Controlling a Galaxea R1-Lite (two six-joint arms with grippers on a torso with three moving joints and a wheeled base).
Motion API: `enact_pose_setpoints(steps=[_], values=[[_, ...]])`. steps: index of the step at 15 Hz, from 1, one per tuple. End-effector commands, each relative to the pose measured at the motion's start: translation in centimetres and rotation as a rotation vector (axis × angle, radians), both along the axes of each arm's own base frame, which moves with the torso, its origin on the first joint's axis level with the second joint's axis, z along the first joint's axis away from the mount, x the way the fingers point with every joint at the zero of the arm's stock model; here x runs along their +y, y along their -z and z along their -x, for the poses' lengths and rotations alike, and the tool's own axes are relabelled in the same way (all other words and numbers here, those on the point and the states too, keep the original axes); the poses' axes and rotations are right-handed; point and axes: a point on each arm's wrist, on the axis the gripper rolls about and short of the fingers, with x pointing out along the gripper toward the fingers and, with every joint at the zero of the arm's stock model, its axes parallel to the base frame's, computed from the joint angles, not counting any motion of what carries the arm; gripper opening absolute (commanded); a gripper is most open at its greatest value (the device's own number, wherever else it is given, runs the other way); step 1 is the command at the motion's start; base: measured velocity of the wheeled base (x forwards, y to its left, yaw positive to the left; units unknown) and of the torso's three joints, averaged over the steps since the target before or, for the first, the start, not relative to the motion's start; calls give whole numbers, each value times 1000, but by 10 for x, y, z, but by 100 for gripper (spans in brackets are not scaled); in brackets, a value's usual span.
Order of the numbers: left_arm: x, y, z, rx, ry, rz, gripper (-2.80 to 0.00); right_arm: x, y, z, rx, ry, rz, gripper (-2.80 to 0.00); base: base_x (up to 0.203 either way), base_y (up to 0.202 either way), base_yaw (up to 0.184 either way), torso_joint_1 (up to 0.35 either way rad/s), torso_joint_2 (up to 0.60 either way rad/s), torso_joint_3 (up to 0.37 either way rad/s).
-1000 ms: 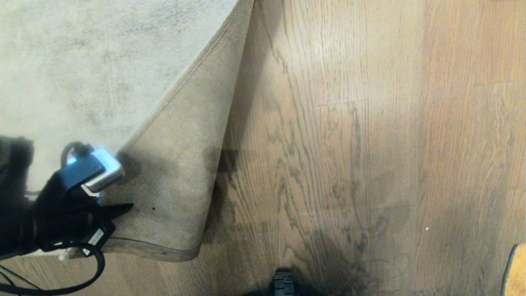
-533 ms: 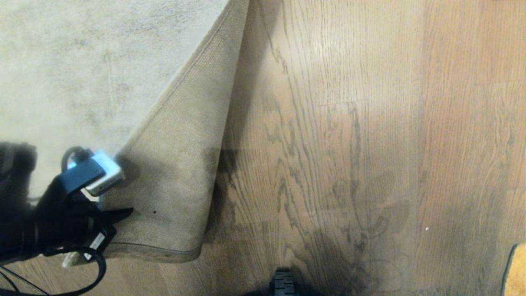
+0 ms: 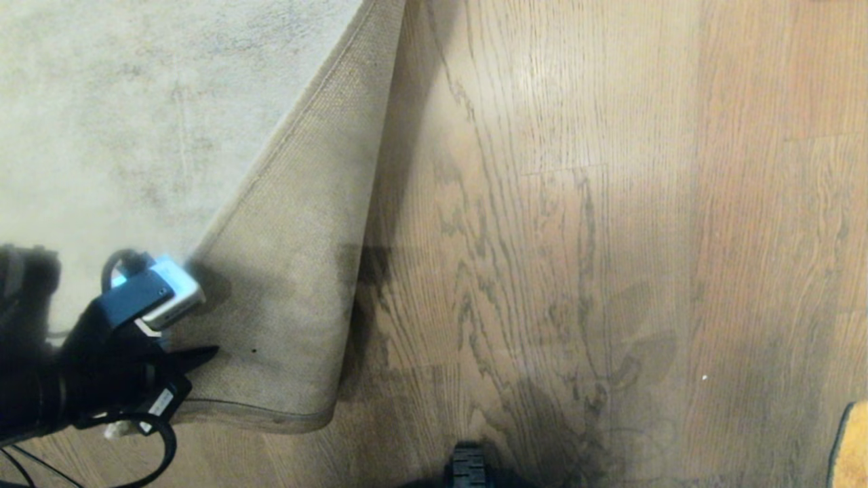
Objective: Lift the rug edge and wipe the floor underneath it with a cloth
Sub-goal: Lay down the carpet
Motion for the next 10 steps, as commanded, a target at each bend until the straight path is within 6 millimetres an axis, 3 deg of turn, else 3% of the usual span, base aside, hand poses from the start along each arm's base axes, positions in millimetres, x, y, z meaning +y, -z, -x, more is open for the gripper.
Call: enact_pose_setpoints(steps=[1,10], values=[[1,5,1,8,-4,-4,-280,0,0,0,3,0,0,-280,0,0,0,0,0,0],[1,11,2,5,-1,4,-280,0,0,0,2,0,0,-280,0,0,0,0,0,0]])
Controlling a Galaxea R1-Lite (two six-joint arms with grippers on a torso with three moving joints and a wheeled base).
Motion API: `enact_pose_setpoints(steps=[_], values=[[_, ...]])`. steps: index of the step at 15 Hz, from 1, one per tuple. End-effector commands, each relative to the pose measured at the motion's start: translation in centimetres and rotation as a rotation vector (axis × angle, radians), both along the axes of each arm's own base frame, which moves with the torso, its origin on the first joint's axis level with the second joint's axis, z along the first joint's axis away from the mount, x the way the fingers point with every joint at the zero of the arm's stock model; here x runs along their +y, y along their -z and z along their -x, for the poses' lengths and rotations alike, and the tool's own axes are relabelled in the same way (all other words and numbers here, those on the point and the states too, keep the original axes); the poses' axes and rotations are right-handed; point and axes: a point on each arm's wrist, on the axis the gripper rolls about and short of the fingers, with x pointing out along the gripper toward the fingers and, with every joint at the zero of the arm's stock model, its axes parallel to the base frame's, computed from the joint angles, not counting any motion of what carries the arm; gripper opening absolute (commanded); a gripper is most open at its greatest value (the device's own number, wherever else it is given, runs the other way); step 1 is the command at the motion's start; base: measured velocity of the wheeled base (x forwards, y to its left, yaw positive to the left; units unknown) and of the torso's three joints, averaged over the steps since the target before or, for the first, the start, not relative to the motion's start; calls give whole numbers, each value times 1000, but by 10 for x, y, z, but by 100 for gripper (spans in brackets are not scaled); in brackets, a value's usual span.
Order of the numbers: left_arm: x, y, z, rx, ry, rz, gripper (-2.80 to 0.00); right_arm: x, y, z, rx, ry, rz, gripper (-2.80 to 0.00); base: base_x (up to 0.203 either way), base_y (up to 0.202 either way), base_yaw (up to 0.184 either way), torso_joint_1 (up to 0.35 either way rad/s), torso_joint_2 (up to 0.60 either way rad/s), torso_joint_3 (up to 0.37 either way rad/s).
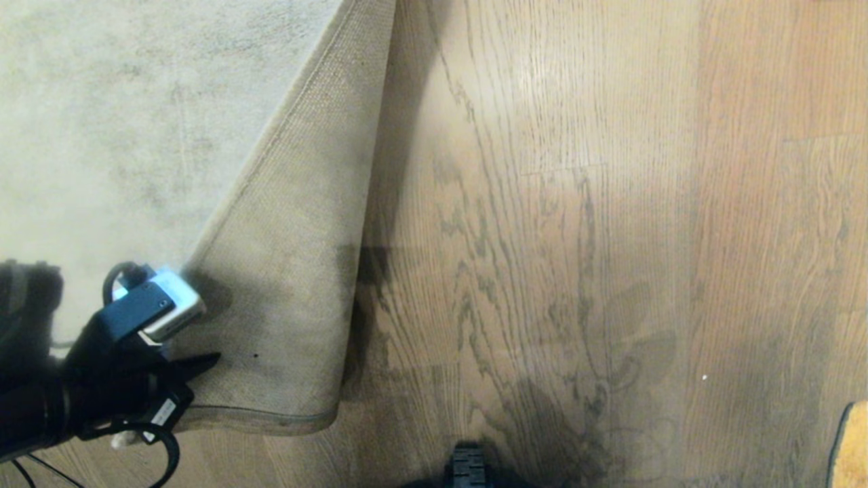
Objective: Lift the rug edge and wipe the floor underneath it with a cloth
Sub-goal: Lay down the carpet
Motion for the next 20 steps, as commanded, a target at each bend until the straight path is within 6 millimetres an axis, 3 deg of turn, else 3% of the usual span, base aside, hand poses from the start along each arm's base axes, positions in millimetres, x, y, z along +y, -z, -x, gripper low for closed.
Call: enact_pose_setpoints(steps=[1,4,5,15,20], values=[[0,0,-1,2,1,-4,-280,0,0,0,1,-1,1,-280,0,0,0,0,0,0],[0,1,-1,4,3,-4,-280,0,0,0,2,-2,1,-280,0,0,0,0,0,0],[0,0,0,2,4,-1,0,0,0,0,2,-1,1,-280,0,0,0,0,0,0],[-5,-11,9,-43,13,111,0,0,0,0,2,-2,1,-280,0,0,0,0,0,0],[-18,-10,-8,-96,50,146,0,0,0,0,1,-1,1,-280,0,0,0,0,0,0]])
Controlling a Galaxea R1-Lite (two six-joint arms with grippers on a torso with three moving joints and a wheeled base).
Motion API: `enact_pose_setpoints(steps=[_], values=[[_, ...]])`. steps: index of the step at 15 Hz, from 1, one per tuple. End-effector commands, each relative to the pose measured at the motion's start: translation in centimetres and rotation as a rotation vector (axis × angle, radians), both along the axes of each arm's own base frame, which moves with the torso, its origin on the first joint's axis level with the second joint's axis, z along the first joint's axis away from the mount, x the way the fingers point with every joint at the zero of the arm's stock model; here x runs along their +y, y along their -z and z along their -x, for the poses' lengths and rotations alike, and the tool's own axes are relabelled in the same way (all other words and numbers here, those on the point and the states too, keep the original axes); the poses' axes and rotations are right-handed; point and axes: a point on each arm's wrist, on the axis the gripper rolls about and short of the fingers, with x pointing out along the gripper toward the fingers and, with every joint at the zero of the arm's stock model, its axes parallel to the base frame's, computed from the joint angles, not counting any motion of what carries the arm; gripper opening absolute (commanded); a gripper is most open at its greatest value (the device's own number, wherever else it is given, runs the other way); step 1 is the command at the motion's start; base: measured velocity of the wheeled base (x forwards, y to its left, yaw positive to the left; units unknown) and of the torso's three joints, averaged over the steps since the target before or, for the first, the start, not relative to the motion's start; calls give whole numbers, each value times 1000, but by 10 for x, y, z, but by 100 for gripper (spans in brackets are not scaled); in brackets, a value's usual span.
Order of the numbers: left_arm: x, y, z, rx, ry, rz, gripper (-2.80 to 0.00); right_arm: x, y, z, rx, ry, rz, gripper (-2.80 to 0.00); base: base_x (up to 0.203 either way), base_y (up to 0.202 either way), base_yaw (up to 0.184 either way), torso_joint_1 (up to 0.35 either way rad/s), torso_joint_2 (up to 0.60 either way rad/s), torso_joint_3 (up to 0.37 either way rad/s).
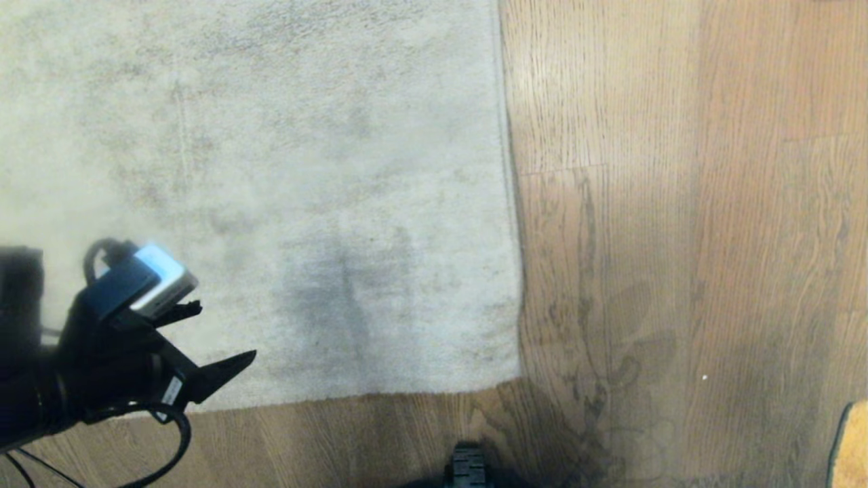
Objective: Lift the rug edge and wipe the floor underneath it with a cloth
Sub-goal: Lay down the carpet
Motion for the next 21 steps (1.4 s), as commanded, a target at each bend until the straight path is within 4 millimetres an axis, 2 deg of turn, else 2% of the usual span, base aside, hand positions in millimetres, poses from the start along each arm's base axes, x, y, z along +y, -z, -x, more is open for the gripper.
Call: enact_pose_setpoints(steps=[1,5,8,11,12,14,16,21], values=[[-10,7,-12,15,39,-5,0,0,0,0,0,0,1,-280,0,0,0,0,0,0],[-42,23,-39,32,117,41,0,0,0,0,2,-2,1,-280,0,0,0,0,0,0],[-78,37,-57,34,171,67,0,0,0,0,1,0,1,-280,0,0,0,0,0,0],[-118,43,-64,35,214,91,0,0,0,0,2,-1,1,-280,0,0,0,0,0,0],[-129,45,-65,36,221,89,-280,0,0,0,0,-2,1,-280,0,0,0,0,0,0],[-151,48,-64,47,241,106,-280,0,0,0,2,-2,1,-280,0,0,0,0,0,0],[-164,52,-61,64,275,102,-280,0,0,0,1,-1,1,-280,0,0,0,0,0,0],[-182,75,-55,136,321,65,-280,0,0,0,1,-2,1,-280,0,0,0,0,0,0]])
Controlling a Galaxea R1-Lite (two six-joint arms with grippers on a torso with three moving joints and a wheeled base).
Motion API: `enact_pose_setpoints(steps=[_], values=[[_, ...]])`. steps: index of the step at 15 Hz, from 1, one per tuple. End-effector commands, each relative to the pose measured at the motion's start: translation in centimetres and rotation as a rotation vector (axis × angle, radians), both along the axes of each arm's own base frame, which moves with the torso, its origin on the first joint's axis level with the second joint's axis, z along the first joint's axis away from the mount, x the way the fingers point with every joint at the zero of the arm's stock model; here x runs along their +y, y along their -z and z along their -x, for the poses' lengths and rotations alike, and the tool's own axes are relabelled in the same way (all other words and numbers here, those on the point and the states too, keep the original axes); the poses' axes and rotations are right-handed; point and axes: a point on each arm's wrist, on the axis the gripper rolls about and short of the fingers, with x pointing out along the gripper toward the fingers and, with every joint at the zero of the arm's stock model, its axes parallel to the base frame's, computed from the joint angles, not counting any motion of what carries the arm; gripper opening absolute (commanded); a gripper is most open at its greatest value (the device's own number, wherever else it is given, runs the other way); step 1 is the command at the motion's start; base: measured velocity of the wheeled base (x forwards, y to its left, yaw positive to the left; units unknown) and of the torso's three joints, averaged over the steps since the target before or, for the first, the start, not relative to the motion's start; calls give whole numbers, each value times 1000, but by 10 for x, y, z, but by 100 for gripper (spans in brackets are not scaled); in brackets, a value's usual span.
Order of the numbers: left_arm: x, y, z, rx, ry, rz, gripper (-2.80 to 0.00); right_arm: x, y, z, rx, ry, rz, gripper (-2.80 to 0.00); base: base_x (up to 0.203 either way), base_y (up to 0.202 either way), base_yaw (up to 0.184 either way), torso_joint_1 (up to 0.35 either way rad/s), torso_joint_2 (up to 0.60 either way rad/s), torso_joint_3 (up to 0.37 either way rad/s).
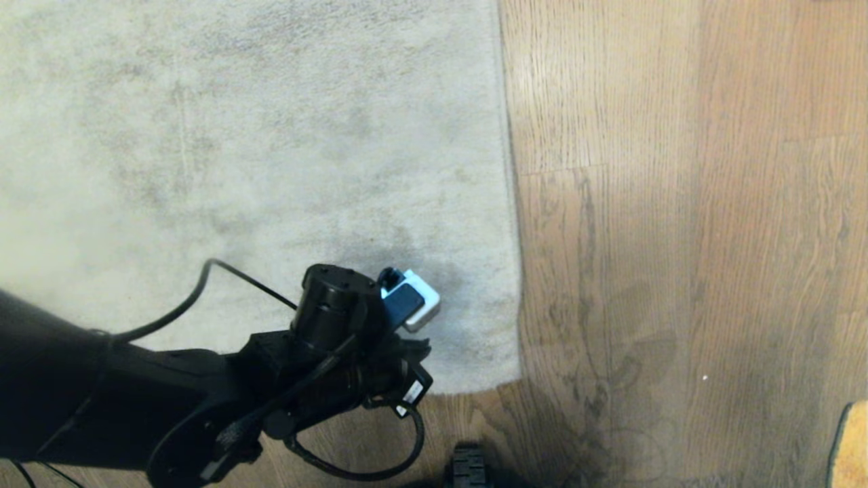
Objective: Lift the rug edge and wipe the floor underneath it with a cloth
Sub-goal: Lay down the carpet
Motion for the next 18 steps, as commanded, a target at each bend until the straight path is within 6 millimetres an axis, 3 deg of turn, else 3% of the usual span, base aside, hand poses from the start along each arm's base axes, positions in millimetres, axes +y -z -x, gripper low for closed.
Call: enact_pose_setpoints(steps=[1,11,18], values=[[-10,20,-3,38,18,-39,-280,0,0,0,1,-2,0,-280,0,0,0,0,0,0],[-38,100,-17,79,50,-106,-280,0,0,0,2,-1,0,-280,0,0,0,0,0,0],[-29,114,-26,60,74,-196,-280,0,0,0,1,-1,0,-280,0,0,0,0,0,0]])
